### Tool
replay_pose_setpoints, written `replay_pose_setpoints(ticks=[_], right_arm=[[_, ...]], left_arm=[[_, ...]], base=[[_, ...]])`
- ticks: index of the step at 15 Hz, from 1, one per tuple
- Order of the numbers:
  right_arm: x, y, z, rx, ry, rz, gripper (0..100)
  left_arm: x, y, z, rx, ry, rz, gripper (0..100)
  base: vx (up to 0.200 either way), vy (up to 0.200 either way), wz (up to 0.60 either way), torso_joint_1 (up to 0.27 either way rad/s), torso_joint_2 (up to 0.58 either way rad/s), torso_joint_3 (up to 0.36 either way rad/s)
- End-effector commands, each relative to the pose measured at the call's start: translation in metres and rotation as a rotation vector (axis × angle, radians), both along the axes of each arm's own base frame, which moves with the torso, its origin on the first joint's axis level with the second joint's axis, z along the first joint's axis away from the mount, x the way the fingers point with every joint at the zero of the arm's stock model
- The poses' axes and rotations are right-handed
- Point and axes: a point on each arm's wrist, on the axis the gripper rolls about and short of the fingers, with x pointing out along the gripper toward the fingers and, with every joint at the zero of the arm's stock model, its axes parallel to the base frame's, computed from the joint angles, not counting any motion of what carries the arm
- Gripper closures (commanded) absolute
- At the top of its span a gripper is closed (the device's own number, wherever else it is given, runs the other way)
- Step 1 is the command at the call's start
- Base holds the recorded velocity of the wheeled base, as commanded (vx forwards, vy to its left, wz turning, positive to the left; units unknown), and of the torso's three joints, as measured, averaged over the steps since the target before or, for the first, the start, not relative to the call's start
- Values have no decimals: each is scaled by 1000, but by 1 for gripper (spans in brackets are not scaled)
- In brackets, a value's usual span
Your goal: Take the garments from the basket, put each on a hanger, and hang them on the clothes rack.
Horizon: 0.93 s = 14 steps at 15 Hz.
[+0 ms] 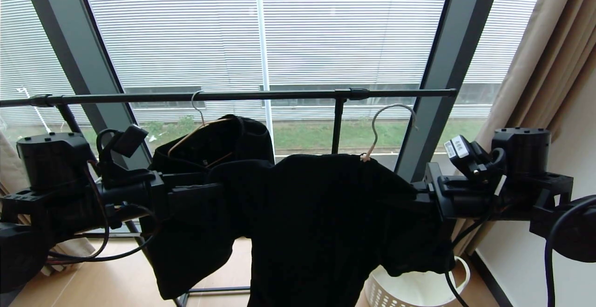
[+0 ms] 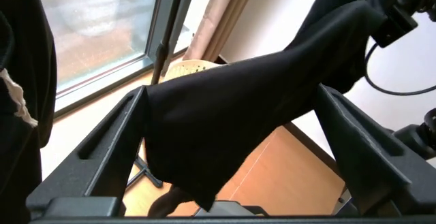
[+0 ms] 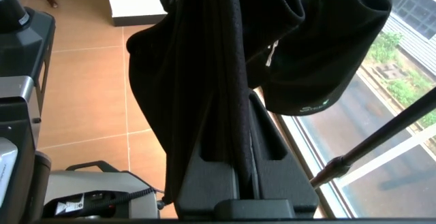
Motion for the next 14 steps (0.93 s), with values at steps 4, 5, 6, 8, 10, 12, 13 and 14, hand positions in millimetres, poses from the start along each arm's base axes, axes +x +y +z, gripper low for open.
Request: replay_pose_setpoints(ticks=[4,5,6,8,10,12,13,14], right_arm=[[3,-2,2,7,-19,-3,100],[3,-2,2,7,-19,-5,100],[3,-3,2,7,-18,-8,100],[4,-3,2,7,-21,-8,100],[5,-7,3,8,-22,-23,100],[8,-11,5,9,-32,-37,100],[8,-12,5,9,-32,-42,100],[9,-13,3,8,-26,-45,100]], left_arm=[[6,-3,-16,4,54,-8,0],[6,-2,-16,3,55,-5,0],[8,-2,-15,2,50,-2,100],[6,-2,-16,3,55,-7,100],[8,-2,-15,2,49,-5,100],[8,-2,-14,3,47,-3,100],[8,-1,-13,2,41,3,100],[11,3,-11,1,33,15,100]], base=[[0,0,0,0,0,0],[0,0,0,0,0,0],[0,0,0,0,0,0],[0,0,0,0,0,0],[0,0,0,0,0,0],[0,0,0,0,0,0],[0,0,0,0,0,0],[0,0,0,0,0,0]])
